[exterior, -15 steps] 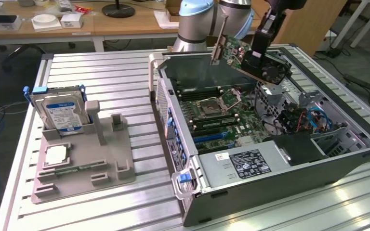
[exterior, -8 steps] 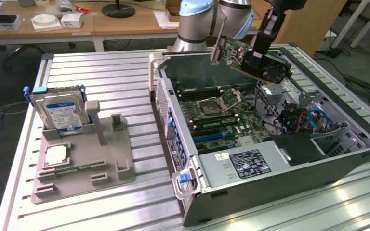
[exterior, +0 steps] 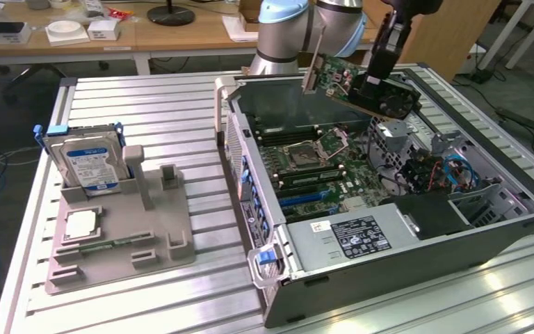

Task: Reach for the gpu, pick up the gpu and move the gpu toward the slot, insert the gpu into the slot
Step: 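Insert the gpu into the slot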

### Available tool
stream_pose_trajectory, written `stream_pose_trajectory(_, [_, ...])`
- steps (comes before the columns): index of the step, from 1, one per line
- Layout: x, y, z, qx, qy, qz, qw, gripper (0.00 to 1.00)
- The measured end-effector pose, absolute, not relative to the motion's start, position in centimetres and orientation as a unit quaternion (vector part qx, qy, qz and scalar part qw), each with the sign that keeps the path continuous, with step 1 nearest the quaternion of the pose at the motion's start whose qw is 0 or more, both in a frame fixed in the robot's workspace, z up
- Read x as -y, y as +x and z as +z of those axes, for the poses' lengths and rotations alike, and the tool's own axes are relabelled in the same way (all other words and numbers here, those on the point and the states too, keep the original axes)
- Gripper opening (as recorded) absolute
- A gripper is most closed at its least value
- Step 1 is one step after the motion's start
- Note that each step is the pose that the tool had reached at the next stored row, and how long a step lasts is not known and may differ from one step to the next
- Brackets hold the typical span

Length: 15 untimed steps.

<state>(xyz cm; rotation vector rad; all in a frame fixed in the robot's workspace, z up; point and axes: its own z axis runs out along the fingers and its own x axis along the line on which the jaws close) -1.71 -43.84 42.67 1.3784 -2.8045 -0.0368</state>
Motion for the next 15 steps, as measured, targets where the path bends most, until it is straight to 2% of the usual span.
stream_pose_trajectory(15, [43.91, -1.71, 42.66, 0.864, 0.504, -0.011, 0.009, 0.26])
